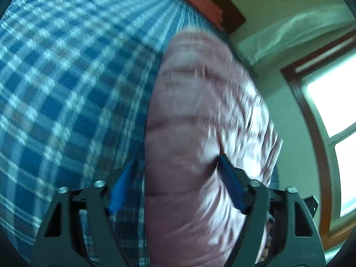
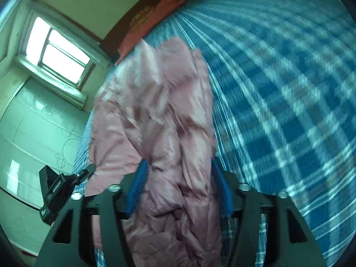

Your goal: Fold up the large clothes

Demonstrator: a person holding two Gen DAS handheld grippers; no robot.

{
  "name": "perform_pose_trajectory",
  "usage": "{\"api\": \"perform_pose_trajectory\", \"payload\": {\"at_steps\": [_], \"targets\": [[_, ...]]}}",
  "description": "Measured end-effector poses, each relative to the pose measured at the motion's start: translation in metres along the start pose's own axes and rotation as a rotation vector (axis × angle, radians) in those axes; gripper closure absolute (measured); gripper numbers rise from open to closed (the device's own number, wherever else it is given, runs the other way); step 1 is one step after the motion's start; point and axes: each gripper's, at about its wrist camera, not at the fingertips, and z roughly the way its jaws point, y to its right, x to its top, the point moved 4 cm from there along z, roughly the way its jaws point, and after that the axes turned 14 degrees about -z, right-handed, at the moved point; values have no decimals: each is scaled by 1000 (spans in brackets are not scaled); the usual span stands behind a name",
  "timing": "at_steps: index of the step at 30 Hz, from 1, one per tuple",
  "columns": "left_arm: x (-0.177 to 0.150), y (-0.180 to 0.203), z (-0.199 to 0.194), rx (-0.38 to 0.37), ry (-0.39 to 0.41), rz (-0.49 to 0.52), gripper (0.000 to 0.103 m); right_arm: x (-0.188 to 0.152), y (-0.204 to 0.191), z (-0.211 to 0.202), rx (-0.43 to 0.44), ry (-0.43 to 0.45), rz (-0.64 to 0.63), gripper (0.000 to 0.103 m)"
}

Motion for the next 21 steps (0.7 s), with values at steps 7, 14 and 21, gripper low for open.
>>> {"api": "perform_pose_trajectory", "payload": {"at_steps": [7, 14, 21], "targets": [[33, 23, 26, -21, -50, 39, 21, 58, 6, 31, 38, -34, -78, 29], [54, 29, 66, 32, -101, 26, 15, 80, 24, 79, 104, -76, 0, 29], [55, 21, 86, 66, -122, 3, 20, 66, 31, 101, 166, -100, 38, 38]]}}
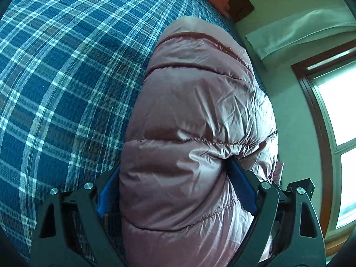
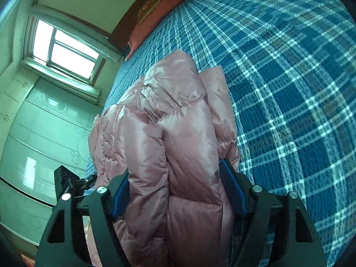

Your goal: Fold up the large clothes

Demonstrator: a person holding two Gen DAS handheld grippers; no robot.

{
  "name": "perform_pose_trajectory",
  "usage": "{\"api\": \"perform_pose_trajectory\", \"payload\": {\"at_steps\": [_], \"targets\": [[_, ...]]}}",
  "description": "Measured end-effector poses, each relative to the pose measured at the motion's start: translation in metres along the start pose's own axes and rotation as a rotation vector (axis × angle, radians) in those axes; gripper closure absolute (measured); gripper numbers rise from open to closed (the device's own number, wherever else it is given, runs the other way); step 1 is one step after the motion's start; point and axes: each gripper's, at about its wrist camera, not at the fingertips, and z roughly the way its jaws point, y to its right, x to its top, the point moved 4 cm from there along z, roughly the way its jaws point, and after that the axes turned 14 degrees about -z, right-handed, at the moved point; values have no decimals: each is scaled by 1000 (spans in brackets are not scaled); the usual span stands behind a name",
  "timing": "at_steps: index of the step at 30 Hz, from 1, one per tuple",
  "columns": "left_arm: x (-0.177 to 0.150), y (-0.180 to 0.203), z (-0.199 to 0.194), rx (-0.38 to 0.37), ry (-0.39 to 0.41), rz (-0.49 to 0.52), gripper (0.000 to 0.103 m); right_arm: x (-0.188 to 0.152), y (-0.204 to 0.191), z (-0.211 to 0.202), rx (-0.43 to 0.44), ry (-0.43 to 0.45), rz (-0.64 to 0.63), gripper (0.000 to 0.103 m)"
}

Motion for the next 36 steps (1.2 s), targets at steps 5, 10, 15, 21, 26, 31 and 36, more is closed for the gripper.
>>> {"api": "perform_pose_trajectory", "payload": {"at_steps": [5, 10, 15, 21, 26, 31, 36], "targets": [[-4, 5, 7, 27, 15, 44, 34, -9, -3, 7, 53, -1, 15, 61], [-8, 9, 7, 42, 32, 66, 44, -11, -9, 11, 61, 18, 23, 66], [-15, 17, 4, 39, 40, 88, 53, -12, -11, 12, 74, 59, 36, 71], [-24, 24, -13, 27, 66, 160, 67, -22, -27, -2, 73, 114, 13, 78], [-25, 24, -41, 12, 105, 209, 70, -31, -52, -7, 112, 145, -1, 80], [-6, 14, -77, 13, 167, 239, 70, -22, -86, 11, 175, 156, -26, 80], [32, -4, -104, 35, 220, 210, 70, -3, -120, 53, 242, 139, -40, 80]]}}
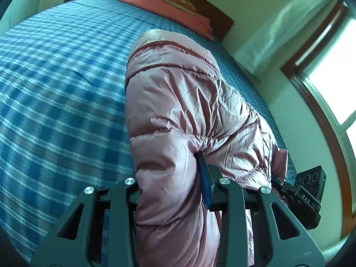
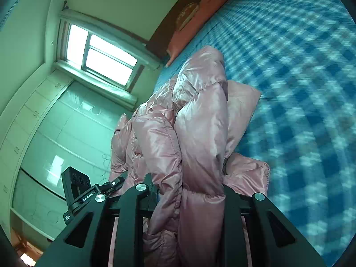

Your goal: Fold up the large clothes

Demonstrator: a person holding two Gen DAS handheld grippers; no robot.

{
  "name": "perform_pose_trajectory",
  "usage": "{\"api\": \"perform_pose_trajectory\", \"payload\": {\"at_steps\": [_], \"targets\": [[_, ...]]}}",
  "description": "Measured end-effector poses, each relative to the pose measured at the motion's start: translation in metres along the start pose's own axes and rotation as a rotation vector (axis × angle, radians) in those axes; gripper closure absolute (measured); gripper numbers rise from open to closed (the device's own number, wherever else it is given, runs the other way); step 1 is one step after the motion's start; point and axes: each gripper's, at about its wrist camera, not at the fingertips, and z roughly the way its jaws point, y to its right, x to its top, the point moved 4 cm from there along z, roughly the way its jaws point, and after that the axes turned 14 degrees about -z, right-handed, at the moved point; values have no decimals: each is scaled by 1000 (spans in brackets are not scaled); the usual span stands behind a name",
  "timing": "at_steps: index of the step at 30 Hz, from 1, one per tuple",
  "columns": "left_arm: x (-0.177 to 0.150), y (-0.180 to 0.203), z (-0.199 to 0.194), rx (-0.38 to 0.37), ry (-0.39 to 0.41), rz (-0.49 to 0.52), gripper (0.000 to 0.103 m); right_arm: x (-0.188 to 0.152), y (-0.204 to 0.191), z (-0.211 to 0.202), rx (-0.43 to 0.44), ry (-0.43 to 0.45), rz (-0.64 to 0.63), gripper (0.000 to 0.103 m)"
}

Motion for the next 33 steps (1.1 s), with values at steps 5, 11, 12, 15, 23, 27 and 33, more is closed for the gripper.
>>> {"api": "perform_pose_trajectory", "payload": {"at_steps": [5, 11, 12, 15, 23, 27, 33], "targets": [[40, -28, -4, 39, 40, -12, 70, 11, -8, 49, 36, -33, 19, 80], [61, -59, 26, 97, -5, -48, 70, 7, 6, 83, -6, -107, 61, 80], [60, -61, 28, 101, -11, -52, 70, 5, 10, 85, -7, -117, 73, 80], [60, -67, 34, 98, -24, -71, 69, 1, 18, 90, 2, -126, 109, 80], [58, -68, 35, 103, -28, -65, 64, -1, 22, 86, 2, -137, 126, 78], [56, -67, 28, 94, -25, -49, 50, 9, 19, 85, -58, -149, 69, 62], [35, -77, -4, 9, -38, -90, 29, -3, 2, 56, -124, -163, -14, 32]]}}
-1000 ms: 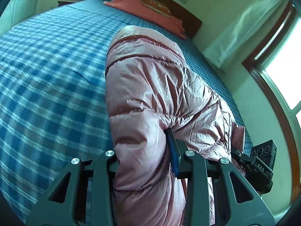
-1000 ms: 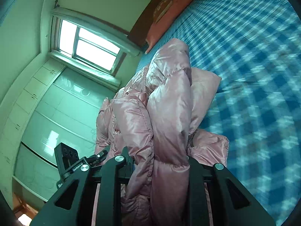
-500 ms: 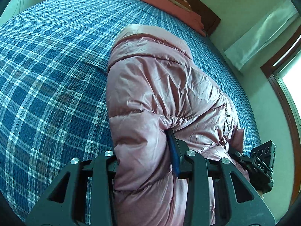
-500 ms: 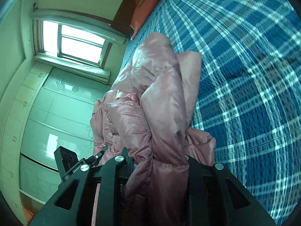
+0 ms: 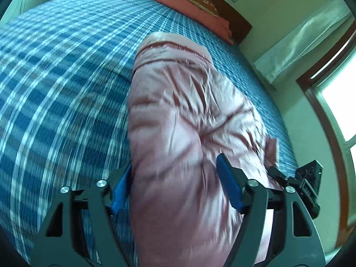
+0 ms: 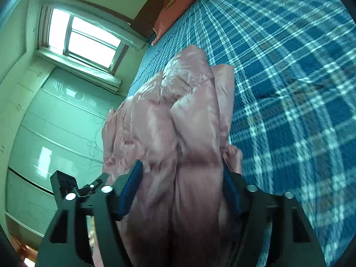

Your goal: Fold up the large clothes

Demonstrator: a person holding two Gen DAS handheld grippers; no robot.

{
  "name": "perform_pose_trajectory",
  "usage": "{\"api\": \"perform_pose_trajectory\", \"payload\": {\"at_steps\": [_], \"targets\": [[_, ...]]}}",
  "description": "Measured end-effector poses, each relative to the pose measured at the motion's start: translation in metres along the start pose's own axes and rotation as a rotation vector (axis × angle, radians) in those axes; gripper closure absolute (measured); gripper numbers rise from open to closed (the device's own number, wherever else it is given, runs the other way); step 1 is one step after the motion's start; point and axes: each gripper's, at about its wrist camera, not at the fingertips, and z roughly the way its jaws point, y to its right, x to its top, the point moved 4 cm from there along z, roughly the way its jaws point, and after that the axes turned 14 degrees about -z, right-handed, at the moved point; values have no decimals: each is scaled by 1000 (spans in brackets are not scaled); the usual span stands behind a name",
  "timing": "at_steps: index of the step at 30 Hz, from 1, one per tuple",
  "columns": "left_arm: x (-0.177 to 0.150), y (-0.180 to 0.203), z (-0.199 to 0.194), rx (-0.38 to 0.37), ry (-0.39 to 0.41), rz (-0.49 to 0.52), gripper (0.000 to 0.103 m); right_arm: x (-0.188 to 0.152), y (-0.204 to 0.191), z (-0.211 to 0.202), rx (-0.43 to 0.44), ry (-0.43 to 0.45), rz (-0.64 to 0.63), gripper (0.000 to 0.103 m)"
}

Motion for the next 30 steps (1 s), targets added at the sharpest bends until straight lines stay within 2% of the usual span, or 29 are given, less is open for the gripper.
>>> {"api": "perform_pose_trajectory", "payload": {"at_steps": [2, 9, 11, 12, 13, 14, 16, 17, 20, 24, 26, 30], "targets": [[-11, -7, -10, -28, -10, -23, 27, -12, -4, -12, -12, -11, -10, 29], [-62, -16, -25, -110, -66, -78, 19, -62, -7, -29, 34, -27, 31, 25], [-68, -17, -26, -124, -62, -77, 20, -68, -10, -32, 46, -20, 31, 25], [-70, -16, -27, -125, -53, -76, 27, -70, -13, -33, 50, -27, 22, 26], [-71, -15, -30, -124, -47, -76, 36, -72, -16, -33, 64, -33, 30, 39], [-71, -13, -33, -123, -44, -81, 41, -75, -18, -32, 86, -31, 54, 52], [-72, -9, -43, -129, -42, -97, 54, -77, -25, -37, 111, -19, 73, 62], [-72, -4, -51, -135, -36, -92, 55, -77, -30, -42, 111, -15, 59, 65], [-77, 0, -57, -77, -10, -31, 57, -84, -27, -40, 125, -28, 92, 68], [-76, -22, -35, -59, -42, -96, 58, -96, -14, -31, 152, -18, 140, 68], [-75, -23, -34, -54, -36, -95, 57, -98, -14, -32, 148, -16, 128, 68], [-77, -19, -38, -39, -18, -85, 46, -98, -19, -34, 129, -9, 132, 60]]}}
